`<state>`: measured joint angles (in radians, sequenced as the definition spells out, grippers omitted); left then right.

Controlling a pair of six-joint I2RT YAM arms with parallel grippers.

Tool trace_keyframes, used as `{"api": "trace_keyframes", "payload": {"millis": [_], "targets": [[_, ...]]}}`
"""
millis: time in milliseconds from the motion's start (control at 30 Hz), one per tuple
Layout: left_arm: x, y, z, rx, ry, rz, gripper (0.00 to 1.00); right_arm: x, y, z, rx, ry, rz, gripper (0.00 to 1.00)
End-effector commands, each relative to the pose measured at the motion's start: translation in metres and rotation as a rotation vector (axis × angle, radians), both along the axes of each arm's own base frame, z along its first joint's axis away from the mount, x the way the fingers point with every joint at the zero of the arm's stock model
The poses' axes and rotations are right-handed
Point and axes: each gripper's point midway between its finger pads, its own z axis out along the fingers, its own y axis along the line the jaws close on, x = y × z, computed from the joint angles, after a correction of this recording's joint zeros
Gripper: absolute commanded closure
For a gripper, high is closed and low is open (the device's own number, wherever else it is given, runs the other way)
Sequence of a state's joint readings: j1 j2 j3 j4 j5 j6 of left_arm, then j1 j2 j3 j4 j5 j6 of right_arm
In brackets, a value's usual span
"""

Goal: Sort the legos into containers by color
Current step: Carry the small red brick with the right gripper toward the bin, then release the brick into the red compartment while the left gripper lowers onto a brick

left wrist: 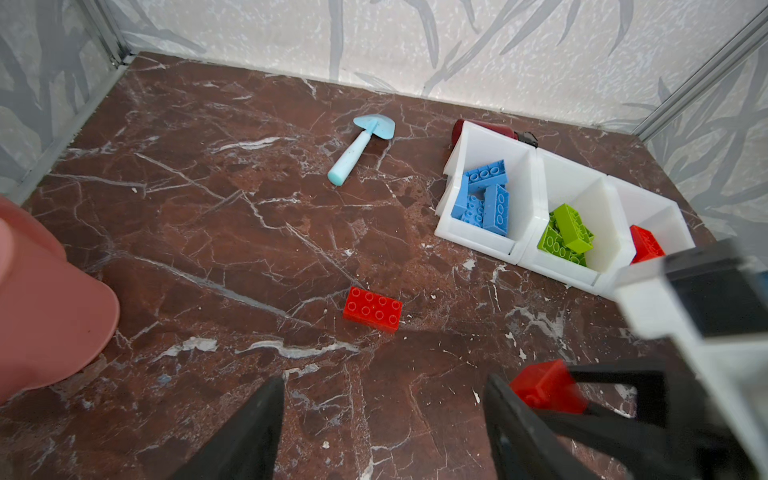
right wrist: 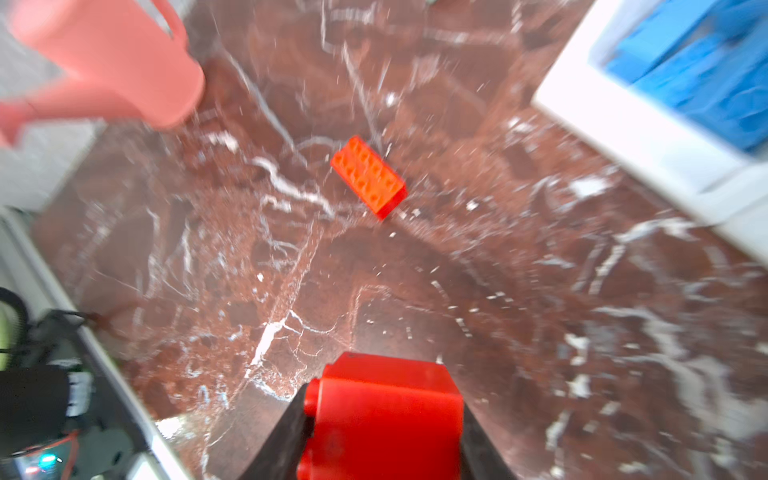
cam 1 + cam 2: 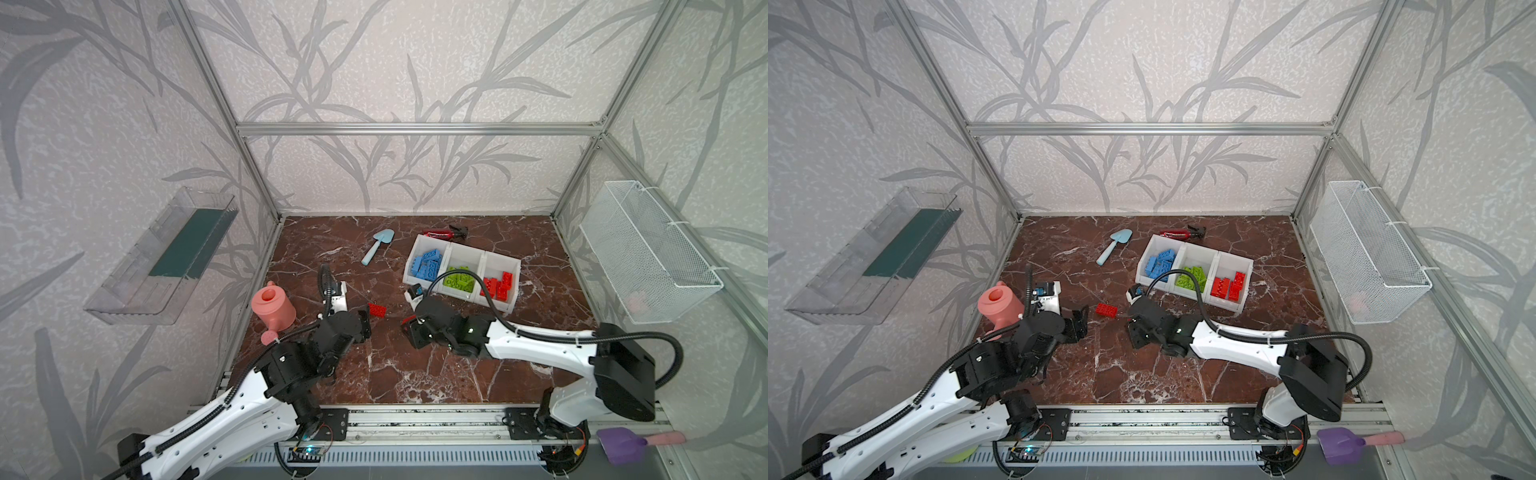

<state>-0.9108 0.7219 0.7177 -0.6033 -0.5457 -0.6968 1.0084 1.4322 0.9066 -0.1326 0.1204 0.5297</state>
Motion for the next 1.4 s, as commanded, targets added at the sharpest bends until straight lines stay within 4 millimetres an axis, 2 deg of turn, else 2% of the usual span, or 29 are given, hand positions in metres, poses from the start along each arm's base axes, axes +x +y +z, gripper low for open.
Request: {"api": "trace_keyframes", "payload": {"millis": [0,100,267,433,567,700,900,1167,1300,1367], "targets": [[0.008,-0.013,-0.010,-0.055,0.020,0.011,0.25,0.009,-0.041,0.009,0.004,0.018,-0.052,0.65],[0.012,-0.027,-0.023,-0.063,0.058,-0.008,0.25,0.021,-0.081,0.027,0.014,-0.006,-0.126,0.65],[0.017,-0.043,-0.043,-0.059,0.110,-0.027,0.25,0.037,-0.143,0.040,0.018,0.000,-0.262,0.66],[0.017,-0.045,-0.060,-0.043,0.149,-0.026,0.25,0.057,-0.196,0.031,0.067,0.065,-0.406,0.66],[0.015,-0.042,-0.069,-0.040,0.158,-0.019,0.25,0.072,-0.225,0.023,0.088,0.087,-0.505,0.66],[0.014,-0.039,-0.079,-0.029,0.177,-0.008,0.25,0.090,-0.242,0.015,0.087,0.099,-0.568,0.66],[0.010,-0.037,-0.094,-0.018,0.212,0.000,0.25,0.118,-0.245,0.010,0.079,0.120,-0.582,0.66],[0.006,-0.031,-0.107,-0.009,0.239,0.017,0.25,0.147,-0.262,-0.003,0.052,0.136,-0.649,0.66],[0.004,-0.028,-0.111,-0.001,0.246,0.018,0.25,0.158,-0.270,-0.013,0.055,0.159,-0.675,0.64],[0.004,-0.026,-0.111,0.007,0.246,0.023,0.25,0.162,-0.274,-0.015,0.058,0.165,-0.685,0.59]]}}
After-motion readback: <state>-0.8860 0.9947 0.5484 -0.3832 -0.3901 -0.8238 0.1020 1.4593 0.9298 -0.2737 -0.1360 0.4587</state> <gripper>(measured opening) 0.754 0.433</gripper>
